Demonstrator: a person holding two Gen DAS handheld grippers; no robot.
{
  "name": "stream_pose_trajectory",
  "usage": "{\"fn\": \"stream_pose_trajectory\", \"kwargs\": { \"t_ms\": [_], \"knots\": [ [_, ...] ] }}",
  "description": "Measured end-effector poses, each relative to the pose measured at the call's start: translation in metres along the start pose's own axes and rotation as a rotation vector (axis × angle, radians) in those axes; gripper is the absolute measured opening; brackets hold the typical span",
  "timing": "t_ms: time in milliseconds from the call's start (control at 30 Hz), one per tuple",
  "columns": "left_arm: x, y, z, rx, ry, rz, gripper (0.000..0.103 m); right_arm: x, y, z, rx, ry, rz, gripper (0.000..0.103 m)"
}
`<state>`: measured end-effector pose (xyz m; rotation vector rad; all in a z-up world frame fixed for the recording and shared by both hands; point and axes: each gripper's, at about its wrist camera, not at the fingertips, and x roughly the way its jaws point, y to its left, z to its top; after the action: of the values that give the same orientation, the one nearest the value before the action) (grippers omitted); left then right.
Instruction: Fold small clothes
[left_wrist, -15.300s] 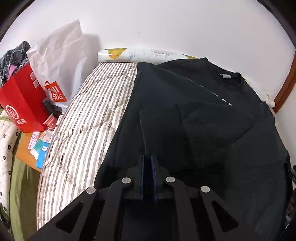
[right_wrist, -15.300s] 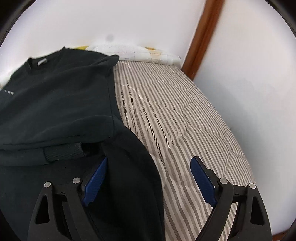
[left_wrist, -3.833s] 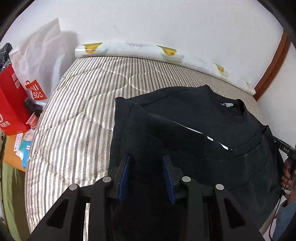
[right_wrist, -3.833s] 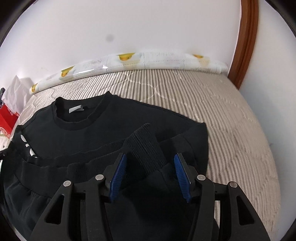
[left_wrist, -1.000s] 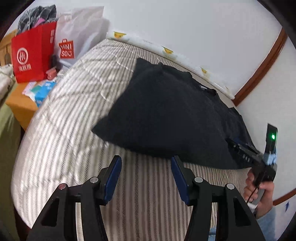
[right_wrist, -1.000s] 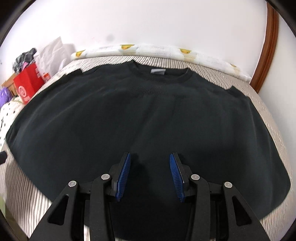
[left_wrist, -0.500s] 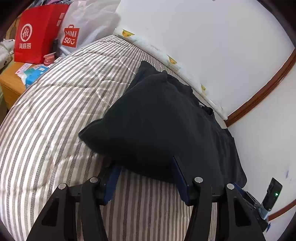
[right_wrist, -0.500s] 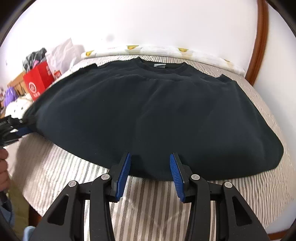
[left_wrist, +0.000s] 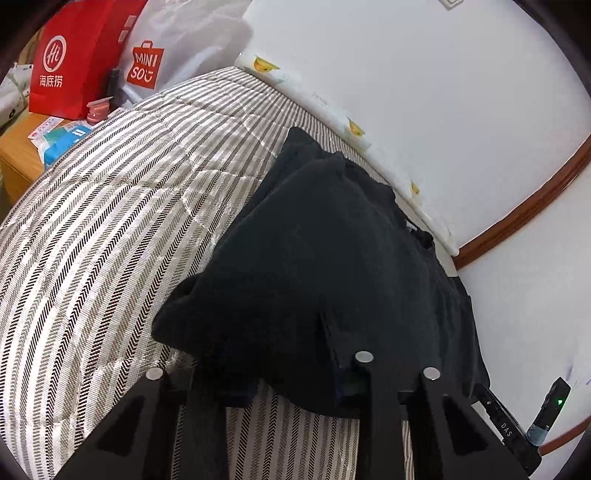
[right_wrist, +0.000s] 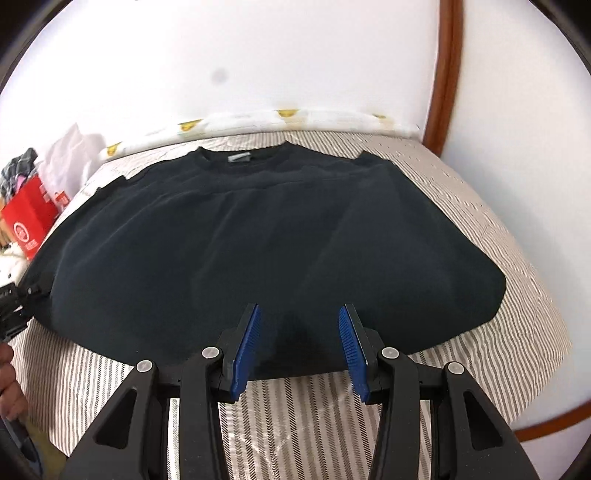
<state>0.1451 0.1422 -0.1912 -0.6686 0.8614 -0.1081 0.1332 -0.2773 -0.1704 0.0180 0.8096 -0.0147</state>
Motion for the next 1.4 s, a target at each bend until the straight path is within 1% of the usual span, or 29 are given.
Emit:
{"fn": "stream_pose_trajectory", "kwargs": {
  "t_ms": [33,100,267,300,400,567,667,767,900,967,1033,1167,1233,1267,1333,1367,1400],
  "knots": [
    [-0.001,-0.001,0.000,-0.003,-0.002,0.002,0.022,0.003,-0.001,0.001,0.008,0.030,0.010,0.044],
    [-0.004,-0.006,0.002,0.020,-0.012,0.014,0.019,0.005,-0.004,0.001,0.035,0.056,0.022,0.044],
    [-0.010,-0.019,0.006,0.071,-0.030,0.027,0.016,-0.001,-0.008,-0.001,0.069,0.048,0.001,0.044],
    [-0.012,-0.024,0.007,0.095,-0.033,0.031,0.015,-0.003,-0.009,-0.002,0.071,0.041,-0.001,0.044],
    [-0.021,-0.042,0.012,0.140,-0.070,0.022,0.014,-0.009,-0.018,-0.005,0.066,0.028,-0.012,0.044],
    [-0.039,-0.087,0.021,0.214,-0.127,0.016,0.013,-0.013,-0.040,-0.002,0.068,0.021,-0.003,0.044],
    [-0.044,-0.133,0.020,0.301,-0.152,0.026,0.012,-0.017,-0.057,0.002,0.070,0.018,0.024,0.044],
    [-0.037,-0.173,0.014,0.375,-0.154,0.023,0.012,-0.021,-0.074,0.005,0.060,0.005,0.035,0.044],
    [-0.011,-0.226,-0.005,0.458,-0.112,-0.013,0.011,-0.026,-0.098,0.003,0.042,-0.011,0.018,0.044],
    [0.004,-0.245,-0.016,0.487,-0.075,-0.037,0.011,-0.028,-0.111,-0.001,0.050,-0.011,0.014,0.044],
    [0.023,-0.260,-0.030,0.511,-0.018,-0.060,0.011,-0.029,-0.122,-0.005,0.058,-0.011,0.016,0.044],
    [0.057,-0.272,-0.058,0.576,0.091,-0.059,0.011,-0.028,-0.136,-0.014,0.076,-0.011,0.011,0.044],
    [0.068,-0.272,-0.066,0.584,0.137,-0.050,0.012,-0.028,-0.139,-0.016,0.089,-0.012,0.019,0.044],
    [0.072,-0.271,-0.068,0.587,0.156,-0.047,0.012,-0.027,-0.139,-0.016,0.097,-0.013,0.030,0.044],
    [0.073,-0.270,-0.073,0.604,0.167,-0.041,0.013,-0.026,-0.136,-0.014,0.105,-0.018,0.055,0.044],
    [0.073,-0.270,-0.073,0.612,0.174,-0.044,0.014,-0.025,-0.133,-0.012,0.105,-0.020,0.068,0.044],
    [0.069,-0.268,-0.072,0.616,0.189,-0.065,0.017,-0.025,-0.129,-0.010,0.102,-0.022,0.080,0.045]
  ]
}}
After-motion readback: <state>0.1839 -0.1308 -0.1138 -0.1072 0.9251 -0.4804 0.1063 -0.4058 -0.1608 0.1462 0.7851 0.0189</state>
